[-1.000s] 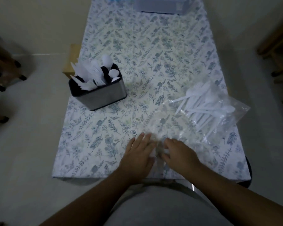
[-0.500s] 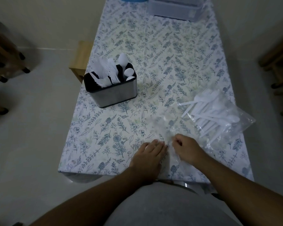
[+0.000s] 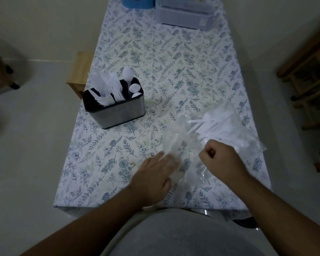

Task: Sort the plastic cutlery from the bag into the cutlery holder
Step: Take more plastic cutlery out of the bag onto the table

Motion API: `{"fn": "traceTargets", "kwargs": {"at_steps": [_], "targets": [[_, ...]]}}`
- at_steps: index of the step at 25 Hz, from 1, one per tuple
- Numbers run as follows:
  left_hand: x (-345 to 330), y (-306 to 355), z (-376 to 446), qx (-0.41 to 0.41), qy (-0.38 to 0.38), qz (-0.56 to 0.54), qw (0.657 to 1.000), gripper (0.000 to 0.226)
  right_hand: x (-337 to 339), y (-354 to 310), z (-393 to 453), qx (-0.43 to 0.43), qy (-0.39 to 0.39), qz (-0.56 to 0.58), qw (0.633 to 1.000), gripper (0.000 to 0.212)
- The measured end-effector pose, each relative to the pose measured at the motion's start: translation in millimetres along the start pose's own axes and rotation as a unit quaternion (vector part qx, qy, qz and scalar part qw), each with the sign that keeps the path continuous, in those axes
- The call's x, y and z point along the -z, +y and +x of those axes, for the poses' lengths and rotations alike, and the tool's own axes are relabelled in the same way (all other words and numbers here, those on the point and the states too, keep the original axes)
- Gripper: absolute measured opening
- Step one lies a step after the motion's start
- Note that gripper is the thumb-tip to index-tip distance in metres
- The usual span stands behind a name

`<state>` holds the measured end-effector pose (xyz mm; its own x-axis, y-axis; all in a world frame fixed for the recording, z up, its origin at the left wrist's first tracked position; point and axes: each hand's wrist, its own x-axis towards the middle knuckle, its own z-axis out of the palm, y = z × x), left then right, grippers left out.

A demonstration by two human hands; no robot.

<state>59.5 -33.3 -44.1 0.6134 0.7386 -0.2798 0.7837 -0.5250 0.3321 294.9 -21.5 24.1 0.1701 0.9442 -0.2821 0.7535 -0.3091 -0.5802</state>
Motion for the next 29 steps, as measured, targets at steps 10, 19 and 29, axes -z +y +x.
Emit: {"fn": "traceTargets", "kwargs": {"at_steps": [10,19,29], "targets": [[36.4,-24.6,-5.7,0.29,0.063,-0.339,0.893,0.096,-5.9,-51.6,-26.9,0.117,-0.153,-0.002,0.981,0.014],[43.7,11.3,-2.8,0.415,0.256,-0.609,0.626,0.016,-36.2,67.8,54.5,0.173,-0.116,-0.16,0.965,0.057],[0.2,-19.1,14.8,0.239,0.197,-0.048,0.95,0.049,-39.4,86.4,69.4,0.218,0.099,-0.141,0.961,0.029]]}}
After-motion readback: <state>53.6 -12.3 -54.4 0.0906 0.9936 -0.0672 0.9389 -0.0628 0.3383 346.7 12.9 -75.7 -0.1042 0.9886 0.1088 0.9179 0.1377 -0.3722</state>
